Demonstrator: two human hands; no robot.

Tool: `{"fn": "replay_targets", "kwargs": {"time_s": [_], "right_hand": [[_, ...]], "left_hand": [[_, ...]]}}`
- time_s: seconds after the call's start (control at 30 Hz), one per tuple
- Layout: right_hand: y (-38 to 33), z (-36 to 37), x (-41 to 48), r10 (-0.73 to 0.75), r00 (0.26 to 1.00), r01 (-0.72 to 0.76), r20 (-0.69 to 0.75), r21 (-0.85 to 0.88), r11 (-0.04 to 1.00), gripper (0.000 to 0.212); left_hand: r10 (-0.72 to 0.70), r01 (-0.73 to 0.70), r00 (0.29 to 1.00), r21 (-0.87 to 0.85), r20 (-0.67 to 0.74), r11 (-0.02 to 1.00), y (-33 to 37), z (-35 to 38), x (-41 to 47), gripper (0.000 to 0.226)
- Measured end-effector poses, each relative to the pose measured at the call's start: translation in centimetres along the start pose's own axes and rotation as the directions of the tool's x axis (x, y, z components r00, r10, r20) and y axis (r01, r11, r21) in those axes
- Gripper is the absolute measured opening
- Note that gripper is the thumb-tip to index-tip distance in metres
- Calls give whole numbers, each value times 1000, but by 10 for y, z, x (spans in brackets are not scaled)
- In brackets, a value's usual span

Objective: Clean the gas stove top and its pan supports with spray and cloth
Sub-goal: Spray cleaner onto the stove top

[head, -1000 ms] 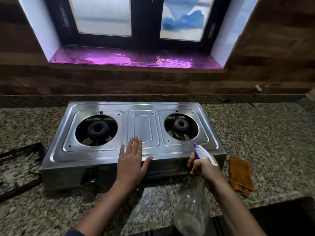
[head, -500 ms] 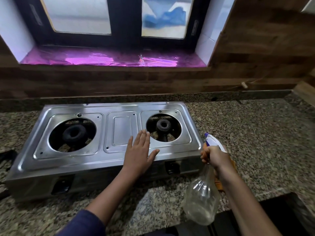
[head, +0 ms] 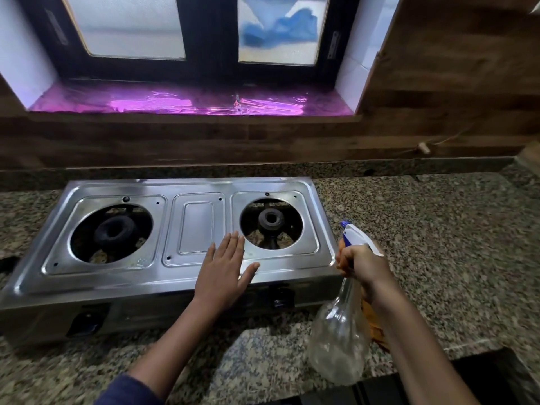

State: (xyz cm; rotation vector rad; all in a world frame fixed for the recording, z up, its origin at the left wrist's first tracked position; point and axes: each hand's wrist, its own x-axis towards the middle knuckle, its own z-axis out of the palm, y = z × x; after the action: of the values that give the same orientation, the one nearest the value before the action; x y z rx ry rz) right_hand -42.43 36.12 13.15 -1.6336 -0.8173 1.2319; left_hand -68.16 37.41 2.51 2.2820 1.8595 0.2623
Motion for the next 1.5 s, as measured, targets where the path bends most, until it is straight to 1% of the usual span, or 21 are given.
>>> {"fn": "replay_targets", "kwargs": {"time_s": [0.1,0.17,0.23,0.33,0.43,0.47,0.5,0.57,0.63,0.67,0.77,0.87,0.93,1.03,1.13,1.23,1.3,1.37,1.43,1.47,1.5], "right_hand": [[3,-9,1,39,998,-39,51,-7,999,28],[8,-19,2,65,996,-60,67,-78,995,31],[16,-28,1,96,994,-87,60,-137,987,28],[25,-39,-1,131,988,-119,77,-147,982,36],[25,-53,-5,140,979,-111,149,-188,976,31],[25,-58,-5,134,979,-103,152,-195,975,31],[27,-63,-3,129,982,-102,138,-183,978,31],[31,-73,2,113,989,-104,91,-96,990,31],[31,-85,7,60,998,-60,25,-21,998,27],[29,-92,12,23,1000,-23,-3,-11,1000,27],[17,-113,28,-144,989,142,-16,-95,985,35],[4,-120,44,-317,948,312,-20,-130,941,43],[-4,-118,58,-419,906,409,-59,-135,903,42],[-10,-114,90,-500,863,484,-76,-168,859,37],[-9,-113,125,-510,856,488,-83,-199,850,35],[-7,-111,147,-513,856,491,-57,-221,843,36],[-1,-109,157,-500,865,480,-39,-223,848,36],[9,-110,164,-444,893,425,-77,-187,886,38],[15,-112,165,-351,932,334,-88,-158,929,49],[20,-116,167,-323,943,305,-79,-182,935,61],[25,-120,167,-315,946,287,-79,-249,925,73]], "left_hand": [[-1,1,1000,-1,-6,1000,1,0,0,103],[-1,1,1000,9,-5,1000,1,0,1,103],[-2,2,1000,20,0,1000,5,1,3,101],[17,-17,1000,4,1,1000,20,3,8,97],[80,-80,997,8,16,997,45,7,17,102],[107,-107,994,9,17,994,56,9,21,102],[136,-136,991,9,16,991,66,11,25,101],[192,-193,981,13,21,981,86,14,33,94],[240,-241,970,29,33,970,103,19,43,90],[261,-262,965,37,32,964,109,21,48,91],[308,-310,950,53,51,949,128,27,63,95],[317,-321,946,58,63,945,143,28,76,89],[309,-314,948,64,72,947,147,29,82,89],[288,-291,956,45,63,956,148,34,82,88],[272,-273,962,20,40,962,148,38,79,88],[283,-284,959,5,28,959,146,39,77,91],[285,-285,958,2,24,959,145,39,77,88],[283,-283,959,-2,21,959,146,39,76,82],[280,-280,960,-2,21,960,146,39,76,78],[280,-280,960,-2,24,960,146,40,76,78],[282,-282,959,-2,21,960,146,39,76,77]]}}
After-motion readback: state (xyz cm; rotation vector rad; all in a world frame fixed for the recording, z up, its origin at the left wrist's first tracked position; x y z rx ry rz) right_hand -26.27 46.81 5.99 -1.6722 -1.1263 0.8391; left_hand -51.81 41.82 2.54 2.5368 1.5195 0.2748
